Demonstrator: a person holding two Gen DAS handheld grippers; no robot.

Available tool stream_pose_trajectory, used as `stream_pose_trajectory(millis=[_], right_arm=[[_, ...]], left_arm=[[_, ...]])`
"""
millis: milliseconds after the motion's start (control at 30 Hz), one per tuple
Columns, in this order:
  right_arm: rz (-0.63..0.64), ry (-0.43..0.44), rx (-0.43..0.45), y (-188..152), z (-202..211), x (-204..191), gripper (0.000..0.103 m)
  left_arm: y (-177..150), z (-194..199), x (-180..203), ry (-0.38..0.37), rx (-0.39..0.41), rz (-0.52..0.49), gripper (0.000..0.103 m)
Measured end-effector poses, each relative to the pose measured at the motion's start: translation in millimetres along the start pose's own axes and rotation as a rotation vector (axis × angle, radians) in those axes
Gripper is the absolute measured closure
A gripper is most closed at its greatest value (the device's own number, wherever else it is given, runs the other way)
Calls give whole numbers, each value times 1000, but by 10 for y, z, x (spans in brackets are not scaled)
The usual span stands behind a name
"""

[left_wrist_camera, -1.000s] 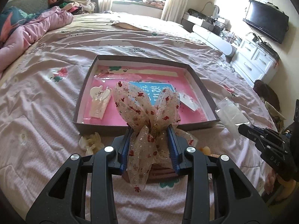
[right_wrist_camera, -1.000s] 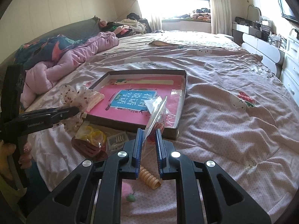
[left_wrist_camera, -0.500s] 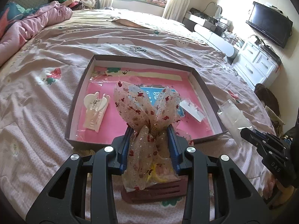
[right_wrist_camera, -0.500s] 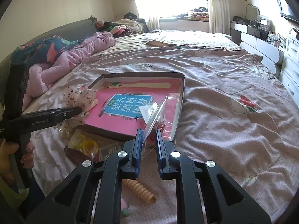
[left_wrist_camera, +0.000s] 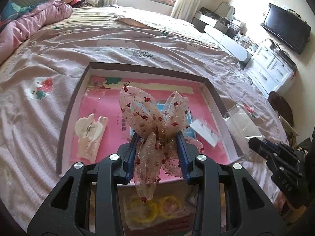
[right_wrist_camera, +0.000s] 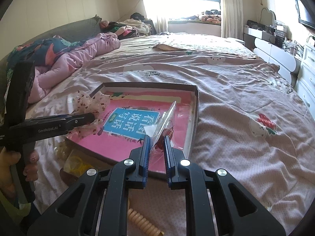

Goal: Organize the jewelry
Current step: 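Carry the bow to the tray with left tool while right tool carries the bag, then open left tool setting bow in tray while right tool releases the bag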

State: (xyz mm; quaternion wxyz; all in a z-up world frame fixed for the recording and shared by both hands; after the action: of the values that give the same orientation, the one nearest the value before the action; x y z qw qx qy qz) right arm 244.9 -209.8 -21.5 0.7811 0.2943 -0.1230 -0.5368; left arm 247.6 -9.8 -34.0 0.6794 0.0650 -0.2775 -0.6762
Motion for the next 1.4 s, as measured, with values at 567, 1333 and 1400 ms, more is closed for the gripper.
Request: stream_pose_trajectory(millis=[567,1333,1400], right_arm=[[27,-25,-34,258,-417,-23,89],[32,-61,-87,399,-842,-38,88],[31,-61,-90,403,-856,-44,87]], left_arm=[[75,-324,-133,11,-51,27,73],[74,-276,-266,34,-34,27,33],[59,-248,-272,37,-29,27,30]])
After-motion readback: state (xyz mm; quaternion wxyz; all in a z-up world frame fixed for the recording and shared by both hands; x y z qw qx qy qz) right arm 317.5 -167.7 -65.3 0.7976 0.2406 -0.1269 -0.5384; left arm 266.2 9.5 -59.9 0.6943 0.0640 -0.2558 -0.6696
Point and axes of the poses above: each gripper's, at about its wrist camera, not at the fingertips, and z roughly against the way its jaws point, x to its right, y to its top, the point moved 3 cm from there along -z, roughly the way its jaws point, and after that the axes turned 12 degrees about -x, right-handed, at the moved point
